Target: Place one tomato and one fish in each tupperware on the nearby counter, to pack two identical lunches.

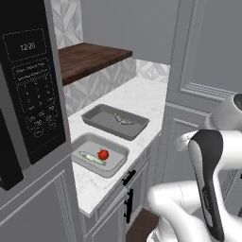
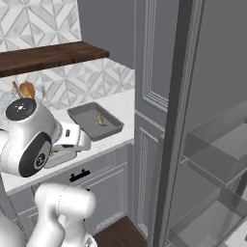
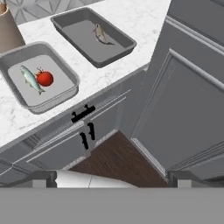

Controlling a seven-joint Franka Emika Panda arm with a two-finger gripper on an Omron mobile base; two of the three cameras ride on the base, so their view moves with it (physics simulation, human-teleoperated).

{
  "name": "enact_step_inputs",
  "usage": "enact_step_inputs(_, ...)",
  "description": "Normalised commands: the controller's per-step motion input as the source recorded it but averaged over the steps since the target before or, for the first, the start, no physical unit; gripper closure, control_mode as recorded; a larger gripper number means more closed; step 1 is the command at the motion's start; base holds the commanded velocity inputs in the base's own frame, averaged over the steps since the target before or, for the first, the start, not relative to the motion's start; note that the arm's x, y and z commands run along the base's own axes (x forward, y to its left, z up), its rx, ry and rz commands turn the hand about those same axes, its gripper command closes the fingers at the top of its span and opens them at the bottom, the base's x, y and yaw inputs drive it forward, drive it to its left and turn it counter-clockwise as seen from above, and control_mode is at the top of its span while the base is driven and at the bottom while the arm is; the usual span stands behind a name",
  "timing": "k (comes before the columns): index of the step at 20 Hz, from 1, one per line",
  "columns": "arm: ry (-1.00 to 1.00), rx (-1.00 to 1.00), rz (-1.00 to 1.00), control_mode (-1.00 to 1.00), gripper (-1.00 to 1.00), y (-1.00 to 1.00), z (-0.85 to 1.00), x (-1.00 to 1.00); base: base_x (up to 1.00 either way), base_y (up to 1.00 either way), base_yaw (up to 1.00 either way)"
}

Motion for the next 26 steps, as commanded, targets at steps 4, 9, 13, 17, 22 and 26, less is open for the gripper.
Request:
enact_step_inputs(4, 0.0, 0.0, 0.0, 1.0, -1.0, 0.0, 0.0, 0.0, -1.0, 0.29, 0.01)
enact_step_inputs(9, 0.0, 0.0, 0.0, 1.0, -1.0, 0.0, 0.0, 0.0, -1.0, 0.13, -0.01)
enact_step_inputs(13, 0.0, 0.0, 0.0, 1.0, -1.0, 0.0, 0.0, 0.0, -1.0, 0.0, -0.35)
enact_step_inputs(17, 0.0, 0.0, 0.0, 1.0, -1.0, 0.0, 0.0, 0.0, -0.94, -0.07, -0.56)
enact_step_inputs(22, 0.0, 0.0, 0.0, 1.0, -1.0, 0.0, 0.0, 0.0, -0.53, -0.39, -0.64)
enact_step_inputs(26, 0.0, 0.0, 0.0, 1.0, -1.0, 0.0, 0.0, 0.0, -0.21, -0.65, -0.66)
